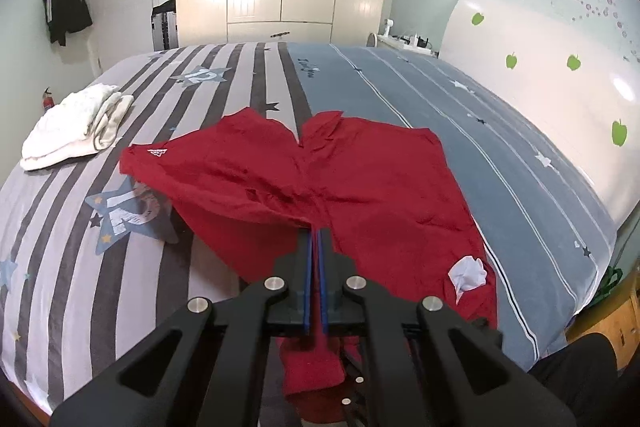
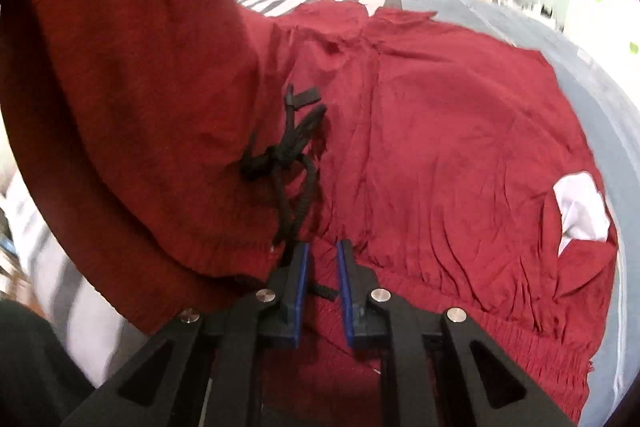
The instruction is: Fold clothes
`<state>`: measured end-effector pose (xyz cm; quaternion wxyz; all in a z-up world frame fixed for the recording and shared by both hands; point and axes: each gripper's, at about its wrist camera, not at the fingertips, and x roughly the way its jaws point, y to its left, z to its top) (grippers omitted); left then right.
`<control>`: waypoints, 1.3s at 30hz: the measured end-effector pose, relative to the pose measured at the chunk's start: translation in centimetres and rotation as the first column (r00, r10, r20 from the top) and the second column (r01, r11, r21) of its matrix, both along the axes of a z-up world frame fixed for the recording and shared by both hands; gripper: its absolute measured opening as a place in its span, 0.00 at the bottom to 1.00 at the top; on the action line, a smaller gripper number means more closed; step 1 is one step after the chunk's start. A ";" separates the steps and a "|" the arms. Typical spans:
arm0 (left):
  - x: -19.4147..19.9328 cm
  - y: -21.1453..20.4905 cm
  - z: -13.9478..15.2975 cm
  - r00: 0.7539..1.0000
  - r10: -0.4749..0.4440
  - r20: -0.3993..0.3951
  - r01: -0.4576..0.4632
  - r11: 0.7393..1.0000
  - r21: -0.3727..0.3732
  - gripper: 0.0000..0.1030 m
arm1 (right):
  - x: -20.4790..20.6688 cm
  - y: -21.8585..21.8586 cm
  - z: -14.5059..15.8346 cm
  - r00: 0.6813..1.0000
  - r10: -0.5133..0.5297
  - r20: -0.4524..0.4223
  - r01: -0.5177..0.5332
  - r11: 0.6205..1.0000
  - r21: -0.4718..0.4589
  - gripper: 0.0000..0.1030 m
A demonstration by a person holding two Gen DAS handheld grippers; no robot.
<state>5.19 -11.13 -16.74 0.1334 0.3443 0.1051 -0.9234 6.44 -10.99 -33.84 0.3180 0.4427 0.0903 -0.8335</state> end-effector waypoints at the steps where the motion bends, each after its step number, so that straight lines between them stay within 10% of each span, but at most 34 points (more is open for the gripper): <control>1: -0.3 0.6 0.0 1.000 -0.014 -0.006 0.014 1.000 0.010 0.01 | -0.5 1.1 0.4 1.000 -0.020 0.018 0.020 1.000 -0.015 0.12; 14: -5.4 13.6 -4.2 0.971 -0.240 0.000 0.235 0.952 0.194 0.01 | -13.2 25.3 3.6 0.839 -0.544 -0.014 0.544 0.839 0.021 0.17; 29: -9.9 21.4 -15.7 0.925 -0.332 0.185 0.278 0.923 0.266 0.03 | -15.1 28.0 0.6 0.851 -0.521 -0.064 0.525 0.849 0.064 0.20; 36: -7.8 23.1 -9.9 0.926 -0.372 0.061 0.358 0.919 0.167 0.73 | -14.9 28.6 0.8 0.838 -0.543 -0.051 0.545 0.837 0.051 0.24; 39: -5.8 22.2 -6.2 0.926 -0.373 -0.052 0.376 0.914 0.152 0.85 | -15.0 28.8 1.1 0.836 -0.547 -0.050 0.549 0.835 0.042 0.24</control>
